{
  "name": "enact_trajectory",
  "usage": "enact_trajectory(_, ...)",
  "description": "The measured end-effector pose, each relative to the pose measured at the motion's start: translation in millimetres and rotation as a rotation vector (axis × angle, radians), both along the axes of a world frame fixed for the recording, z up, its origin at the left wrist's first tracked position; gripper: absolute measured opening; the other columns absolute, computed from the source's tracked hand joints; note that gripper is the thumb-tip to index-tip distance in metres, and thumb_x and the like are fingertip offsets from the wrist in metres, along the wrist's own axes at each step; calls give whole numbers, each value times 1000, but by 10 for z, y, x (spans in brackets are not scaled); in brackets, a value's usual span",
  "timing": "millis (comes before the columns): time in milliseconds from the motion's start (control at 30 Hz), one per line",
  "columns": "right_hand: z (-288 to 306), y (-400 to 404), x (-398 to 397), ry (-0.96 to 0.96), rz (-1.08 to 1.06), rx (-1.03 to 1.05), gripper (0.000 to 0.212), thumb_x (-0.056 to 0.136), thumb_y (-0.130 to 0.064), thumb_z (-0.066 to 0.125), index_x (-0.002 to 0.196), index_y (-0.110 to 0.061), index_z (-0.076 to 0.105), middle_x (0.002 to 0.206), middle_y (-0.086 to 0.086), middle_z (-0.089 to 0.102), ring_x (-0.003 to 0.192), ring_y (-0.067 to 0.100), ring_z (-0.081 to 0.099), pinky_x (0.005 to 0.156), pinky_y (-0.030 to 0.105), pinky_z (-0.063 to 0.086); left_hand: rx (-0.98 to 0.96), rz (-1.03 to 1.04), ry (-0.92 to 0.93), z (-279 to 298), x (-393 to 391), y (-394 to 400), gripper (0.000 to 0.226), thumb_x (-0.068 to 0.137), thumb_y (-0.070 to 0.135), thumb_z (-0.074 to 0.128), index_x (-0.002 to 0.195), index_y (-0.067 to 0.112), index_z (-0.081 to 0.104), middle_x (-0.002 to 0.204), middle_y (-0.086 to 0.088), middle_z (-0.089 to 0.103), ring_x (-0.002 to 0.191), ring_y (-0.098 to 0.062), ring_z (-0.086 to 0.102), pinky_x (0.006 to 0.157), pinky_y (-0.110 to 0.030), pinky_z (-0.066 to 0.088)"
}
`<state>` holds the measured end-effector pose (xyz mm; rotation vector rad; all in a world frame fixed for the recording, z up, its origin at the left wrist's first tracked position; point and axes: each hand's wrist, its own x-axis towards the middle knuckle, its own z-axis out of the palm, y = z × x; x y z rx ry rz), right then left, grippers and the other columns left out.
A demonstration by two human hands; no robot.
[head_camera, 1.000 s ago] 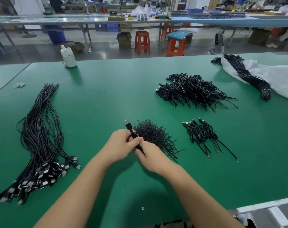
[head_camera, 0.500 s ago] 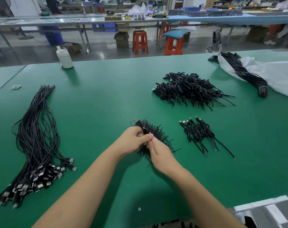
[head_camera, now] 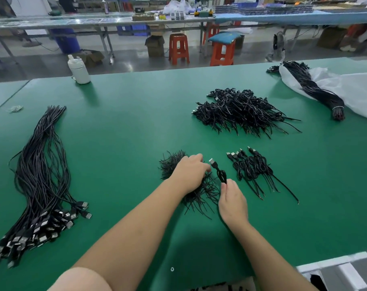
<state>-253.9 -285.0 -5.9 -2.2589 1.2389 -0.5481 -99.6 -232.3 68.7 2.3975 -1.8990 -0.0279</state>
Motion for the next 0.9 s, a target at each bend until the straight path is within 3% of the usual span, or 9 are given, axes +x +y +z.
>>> enact_trajectory(200, -46, -4, -16, 6, 26, -65, 31, 105, -31, 26, 74, -24, 29, 71, -8, 37, 62, 10, 38, 61, 33, 28, 66, -108, -151, -117, -107, -178, 23, 94, 14, 48, 108, 20, 66, 110, -7, 52, 100, -25, 53, 75, -35, 29)
enact_trajectory(300, -45, -4, -19, -68, 27, -28, 33, 103, -32, 25, 71, -28, 23, 69, -6, 37, 59, 9, 35, 56, 34, 27, 81, -108, -113, -180, -129, -214, 26, 93, 13, 50, 110, 23, 68, 112, -6, 55, 102, -24, 54, 78, -34, 31)
enact_trajectory(400, -40, -6, -22, -84, 24, -18, 33, 102, -33, 24, 70, -27, 24, 68, -5, 38, 58, 9, 35, 54, 25, 29, 48, -130, -92, -221, -115, -225, 24, 94, 15, 52, 109, 24, 68, 109, -5, 56, 101, -23, 54, 78, -33, 31)
enact_trajectory(500, -48, -11, -16, -88, 17, 0, 33, 103, -32, 25, 71, -26, 25, 69, -4, 39, 59, 10, 35, 55, 33, 29, -3, -142, -69, -249, -69, -202, 23, 94, 15, 50, 107, 23, 67, 106, -3, 54, 98, -23, 53, 78, -32, 32)
enact_trajectory(600, -55, -20, -19, -94, 11, 11, 33, 103, -32, 26, 71, -26, 25, 69, -4, 39, 59, 11, 35, 54, 32, 29, -129, -97, -6, -248, -32, -142, 18, 95, 15, 52, 105, 19, 66, 105, -1, 56, 95, -22, 56, 78, -33, 46)
enact_trajectory(700, -61, -19, -20, -81, 8, 17, 34, 104, -32, 27, 71, -26, 27, 69, -4, 40, 59, 11, 36, 55, 31, 30, -349, 5, 98, -179, -31, 14, 10, 95, 19, 59, 98, 18, 69, 100, 2, 64, 84, -18, 62, 68, -34, 55)
enact_trajectory(800, -67, -20, -20, -75, -3, 33, 34, 104, -33, 27, 71, -26, 28, 68, -5, 39, 58, 10, 35, 55, 29, 31, -605, 180, 171, -200, -65, 265, 6, 91, 18, 67, 95, 19, 72, 93, 8, 68, 77, -7, 62, 69, -18, 48)
enact_trajectory(900, -58, -18, -21, -60, -2, 21, 34, 105, -31, 29, 71, -27, 28, 68, -7, 38, 58, 8, 34, 53, 27, 30, -692, 427, 320, -282, -88, 569, 8, 91, 19, 67, 96, 21, 72, 93, 13, 67, 78, 6, 51, 72, -14, 39)
